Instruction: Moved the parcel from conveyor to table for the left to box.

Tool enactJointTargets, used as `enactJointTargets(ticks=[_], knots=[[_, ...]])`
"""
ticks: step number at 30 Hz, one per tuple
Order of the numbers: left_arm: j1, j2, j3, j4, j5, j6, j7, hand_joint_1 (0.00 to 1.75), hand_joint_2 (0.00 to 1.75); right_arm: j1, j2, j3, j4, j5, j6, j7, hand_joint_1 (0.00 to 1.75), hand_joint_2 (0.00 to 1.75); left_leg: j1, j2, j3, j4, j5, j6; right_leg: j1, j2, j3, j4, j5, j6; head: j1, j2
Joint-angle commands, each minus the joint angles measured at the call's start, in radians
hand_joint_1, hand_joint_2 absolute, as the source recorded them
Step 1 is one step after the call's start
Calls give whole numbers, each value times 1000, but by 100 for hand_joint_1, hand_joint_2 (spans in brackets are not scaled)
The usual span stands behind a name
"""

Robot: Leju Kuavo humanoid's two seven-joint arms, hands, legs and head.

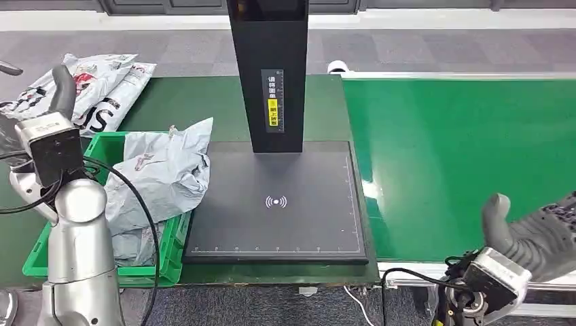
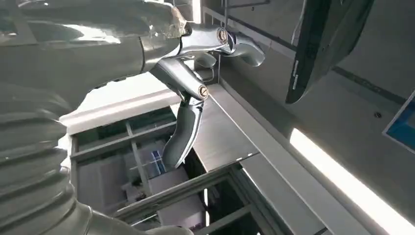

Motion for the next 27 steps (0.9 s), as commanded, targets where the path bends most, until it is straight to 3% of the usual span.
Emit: enactJointTargets(ticks=[1,3,6,10,18,27], knots=[[-11,23,-155,76,250,-145,74,0,175,-28,24,44,86,-10,0,2,0,175,1,0,2,-2,1,1,1,-1,2,-2,1,0,0,0],[29,41,-267,76,402,-190,64,0,175,-35,-18,120,187,-61,0,2,0,175,0,0,2,-2,1,1,1,-2,3,-3,1,0,0,0],[115,39,-420,67,518,-202,9,0,175,-78,-76,249,332,-35,0,121,0,175,1,2,5,-4,1,1,1,1,6,-5,2,0,0,0],[147,3,-539,116,601,-199,-31,0,175,-73,-73,270,367,-56,0,132,0,175,0,1,5,-5,1,1,0,0,6,-6,1,1,0,0],[146,-15,-536,158,680,-252,-27,0,175,-60,-105,321,389,-76,0,161,0,175,0,-1,2,-2,0,1,0,0,2,-2,0,0,0,0],[220,-37,-540,173,746,-317,-79,0,175,-60,-146,399,457,-176,5,171,0,175,0,1,6,-7,1,2,0,1,6,-8,2,1,0,0]])
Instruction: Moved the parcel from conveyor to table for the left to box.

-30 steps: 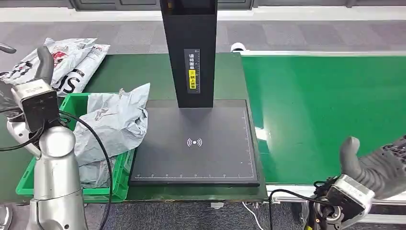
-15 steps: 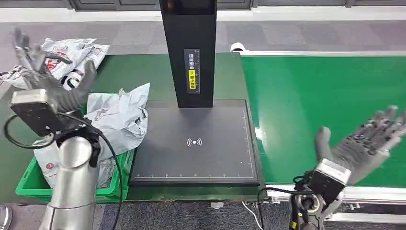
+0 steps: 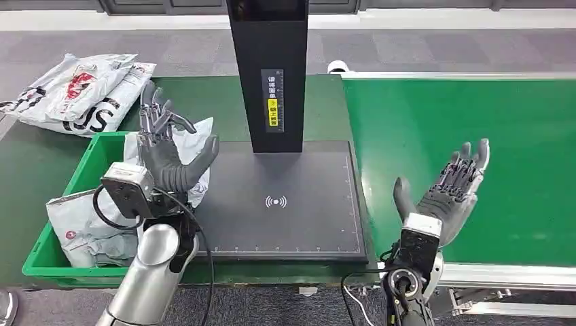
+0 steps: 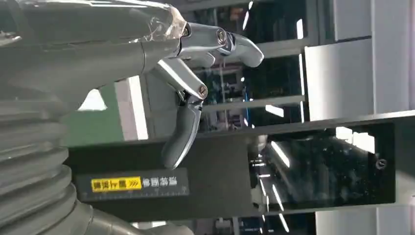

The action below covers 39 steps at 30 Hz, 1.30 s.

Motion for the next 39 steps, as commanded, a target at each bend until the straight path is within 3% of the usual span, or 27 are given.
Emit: enactJointTargets(ticks=[1,6,7,8,9,10,11,13,14,39], knots=[[54,-10,-64,84,16,-45,-17,0,175,-27,-106,139,159,-100,13,28,0,175,0,2,5,-3,0,1,0,1,5,-4,1,0,0,0],[78,-23,-50,133,33,-67,-25,0,175,-44,-123,175,195,-141,33,34,0,175,0,2,5,-4,0,1,0,1,5,-5,1,0,0,0],[82,-26,-49,149,30,-71,-22,7,175,-46,-127,181,201,-144,41,36,26,175,0,2,4,-3,0,1,0,1,4,-3,1,0,0,0],[83,-28,-49,162,31,-73,-22,175,175,-46,-129,185,206,-145,45,36,169,175,0,2,5,-4,0,0,0,1,5,-4,1,1,0,0],[84,-30,-48,172,31,-75,-23,175,175,-47,-131,189,213,-146,48,36,162,175,0,1,4,-3,0,1,0,0,4,-3,1,0,0,0],[92,-39,-36,178,38,-78,-22,175,175,-47,-133,196,223,-150,52,36,0,175,0,2,5,-4,1,1,0,1,5,-5,1,0,0,0],[100,-50,-22,175,49,-70,-26,0,175,-43,-128,193,223,-148,41,28,0,175,0,1,3,-2,0,1,0,0,3,-3,0,0,0,0],[111,-62,-7,161,75,-71,-43,0,175,-43,-128,199,223,-162,44,17,0,175,0,1,3,-2,0,1,0,0,3,-3,1,0,0,0],[112,-61,-5,158,76,-70,-46,0,0,-45,-130,201,226,-162,42,15,0,175,0,2,5,-4,0,1,0,1,5,-4,1,0,0,0],[119,-54,6,130,40,-53,-48,0,0,-59,-136,192,220,-179,35,-3,0,175,0,2,3,-2,0,1,0,1,3,-3,1,0,0,0]])
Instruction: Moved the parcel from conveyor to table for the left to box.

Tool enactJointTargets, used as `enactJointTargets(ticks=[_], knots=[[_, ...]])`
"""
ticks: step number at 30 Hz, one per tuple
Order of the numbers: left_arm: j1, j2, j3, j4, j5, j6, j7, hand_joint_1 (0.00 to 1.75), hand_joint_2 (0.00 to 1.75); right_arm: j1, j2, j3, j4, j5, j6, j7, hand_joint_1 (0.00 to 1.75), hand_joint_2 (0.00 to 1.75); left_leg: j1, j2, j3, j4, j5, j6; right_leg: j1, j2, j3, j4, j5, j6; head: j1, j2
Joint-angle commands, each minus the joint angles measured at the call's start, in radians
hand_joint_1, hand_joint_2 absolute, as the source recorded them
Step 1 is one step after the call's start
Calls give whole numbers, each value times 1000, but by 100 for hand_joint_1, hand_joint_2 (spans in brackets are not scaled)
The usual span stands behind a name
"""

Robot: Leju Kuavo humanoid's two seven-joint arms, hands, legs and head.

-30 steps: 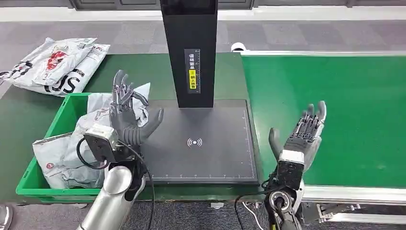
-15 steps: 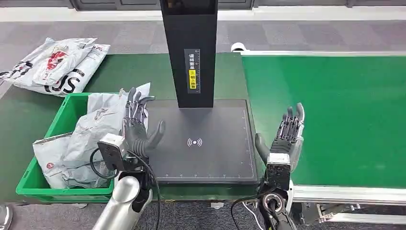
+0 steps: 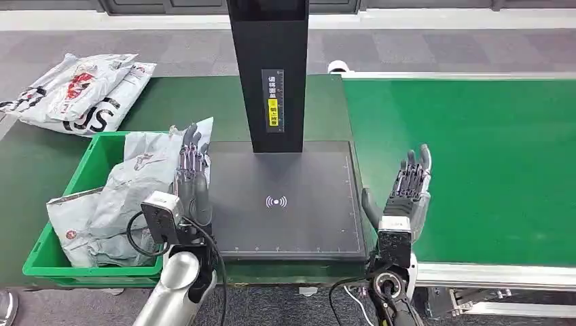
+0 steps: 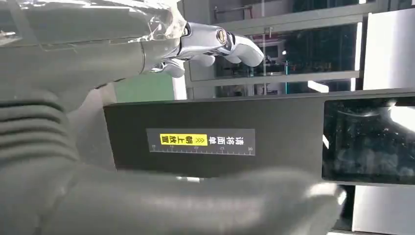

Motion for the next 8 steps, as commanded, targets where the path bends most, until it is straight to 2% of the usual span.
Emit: enactJointTargets(ticks=[1,8], knots=[[-9,3,22,33,-7,1,3,0,0,-35,-38,28,59,-1,-4,1,0,175,0,2,2,-2,0,1,0,1,2,-2,0,0,0,0],[-18,4,25,35,-15,1,5,0,0,-40,-41,23,52,3,-5,1,0,175,0,1,1,-1,0,1,0,0,1,-1,0,0,0,0]])
